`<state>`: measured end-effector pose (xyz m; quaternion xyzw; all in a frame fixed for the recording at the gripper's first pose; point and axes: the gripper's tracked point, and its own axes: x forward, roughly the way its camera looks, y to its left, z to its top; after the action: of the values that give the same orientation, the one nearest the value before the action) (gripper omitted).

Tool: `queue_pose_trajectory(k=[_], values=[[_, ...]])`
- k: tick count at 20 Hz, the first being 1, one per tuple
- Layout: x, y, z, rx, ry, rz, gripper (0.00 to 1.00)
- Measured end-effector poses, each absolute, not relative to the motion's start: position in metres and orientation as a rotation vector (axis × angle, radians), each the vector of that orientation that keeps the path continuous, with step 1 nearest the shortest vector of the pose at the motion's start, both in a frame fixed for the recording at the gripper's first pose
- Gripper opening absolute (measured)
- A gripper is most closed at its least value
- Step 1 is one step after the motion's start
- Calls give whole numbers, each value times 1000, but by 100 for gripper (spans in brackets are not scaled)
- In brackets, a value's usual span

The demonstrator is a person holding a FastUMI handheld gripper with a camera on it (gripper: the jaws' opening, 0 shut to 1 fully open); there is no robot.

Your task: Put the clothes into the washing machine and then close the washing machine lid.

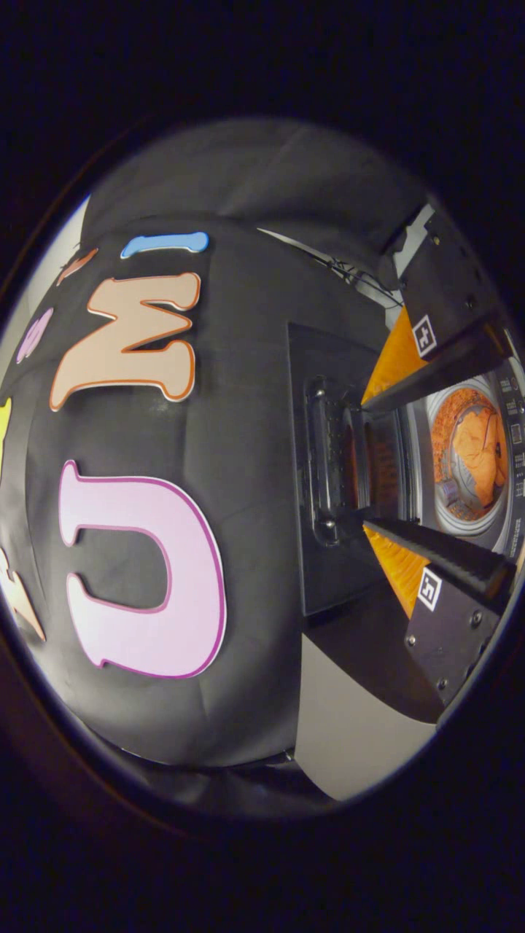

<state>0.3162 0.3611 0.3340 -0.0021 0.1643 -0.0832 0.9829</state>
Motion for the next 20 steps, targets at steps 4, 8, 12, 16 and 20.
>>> queue_pose_trajectory(k=[4,8,12,16,20], values=[[327,366,338,9,321,-158,89],[343,371,349,36,290,-155,92],[372,378,371,75,235,-144,94],[405,379,380,30,206,-153,94],[438,373,366,-5,247,-165,94]])
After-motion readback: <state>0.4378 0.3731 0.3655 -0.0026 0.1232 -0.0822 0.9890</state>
